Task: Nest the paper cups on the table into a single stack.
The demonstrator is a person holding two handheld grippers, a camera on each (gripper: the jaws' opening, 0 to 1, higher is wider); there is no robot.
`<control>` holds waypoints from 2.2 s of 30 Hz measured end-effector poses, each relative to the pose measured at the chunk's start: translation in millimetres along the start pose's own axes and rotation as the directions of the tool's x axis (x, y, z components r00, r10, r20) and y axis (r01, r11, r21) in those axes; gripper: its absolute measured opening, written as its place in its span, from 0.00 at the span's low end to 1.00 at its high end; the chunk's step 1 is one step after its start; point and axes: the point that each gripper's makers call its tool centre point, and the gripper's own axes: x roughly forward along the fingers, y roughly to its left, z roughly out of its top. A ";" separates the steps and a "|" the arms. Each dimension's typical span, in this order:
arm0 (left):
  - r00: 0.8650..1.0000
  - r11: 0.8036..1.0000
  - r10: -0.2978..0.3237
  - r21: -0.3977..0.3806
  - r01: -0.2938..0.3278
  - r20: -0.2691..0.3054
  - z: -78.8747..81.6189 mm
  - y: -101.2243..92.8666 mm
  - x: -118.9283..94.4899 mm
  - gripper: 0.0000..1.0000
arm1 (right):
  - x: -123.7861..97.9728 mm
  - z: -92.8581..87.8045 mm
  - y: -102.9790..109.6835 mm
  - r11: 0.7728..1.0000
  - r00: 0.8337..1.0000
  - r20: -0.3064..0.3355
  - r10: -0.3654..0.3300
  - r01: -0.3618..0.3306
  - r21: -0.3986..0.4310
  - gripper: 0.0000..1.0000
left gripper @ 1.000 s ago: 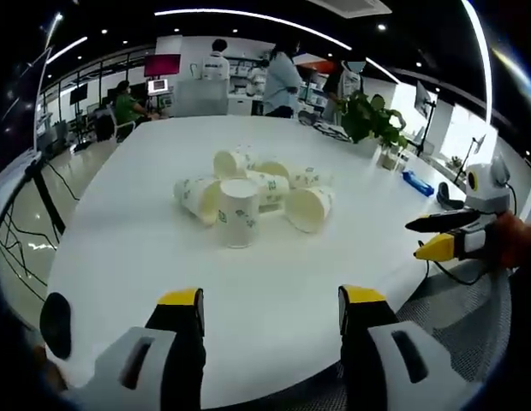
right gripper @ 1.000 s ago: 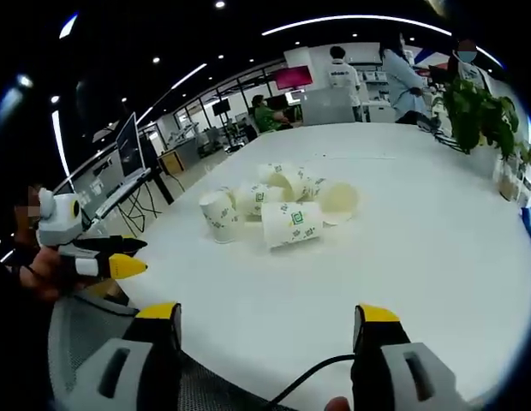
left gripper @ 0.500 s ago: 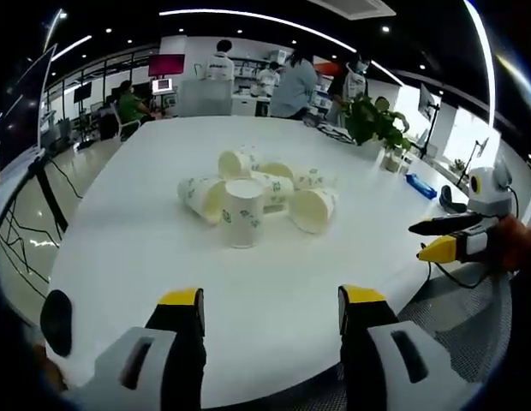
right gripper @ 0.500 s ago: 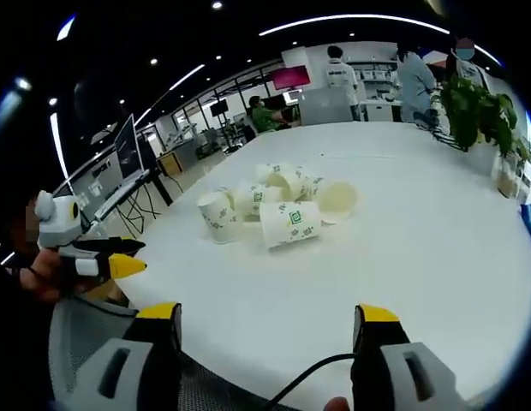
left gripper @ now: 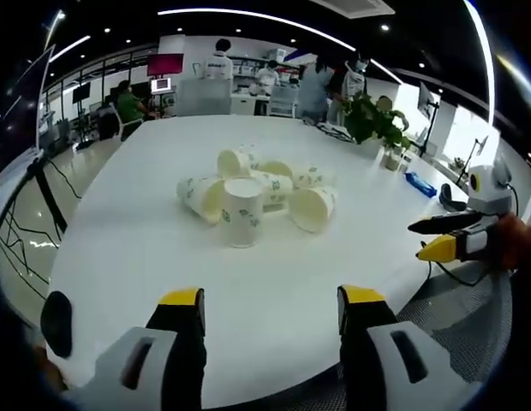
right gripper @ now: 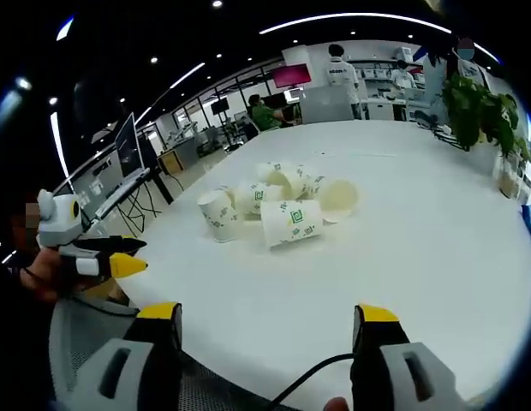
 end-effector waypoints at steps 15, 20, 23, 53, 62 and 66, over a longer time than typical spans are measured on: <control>1.000 1.000 -0.001 0.013 0.001 0.001 0.7 -1.1 -0.1 0.62 | -1.6 2.7 0.9 1.000 1.000 0.012 -0.002 0.002 -0.011 0.82; 1.000 1.000 -0.002 0.013 0.002 0.000 1.0 -1.7 -0.1 0.62 | -0.2 2.0 -1.8 1.000 1.000 0.012 0.000 0.000 -0.013 0.82; 1.000 1.000 0.001 0.014 -0.001 -0.002 0.0 0.1 0.7 0.62 | -1.2 2.4 1.1 1.000 1.000 0.010 0.001 -0.001 -0.015 0.82; 1.000 1.000 -0.015 0.028 0.015 -0.001 55.9 19.7 64.6 0.61 | 0.9 -6.0 3.2 1.000 0.999 -0.033 0.004 -0.005 -0.018 0.82; 0.999 0.997 -0.036 0.064 0.037 -0.010 75.5 19.7 99.1 0.61 | 1.7 -10.0 2.7 1.000 0.998 -0.056 -0.003 0.002 -0.018 0.82; 0.999 0.997 -0.039 0.068 0.040 -0.019 78.6 22.3 110.9 0.60 | 2.8 -11.9 1.9 1.000 0.998 -0.064 -0.004 0.002 -0.020 0.82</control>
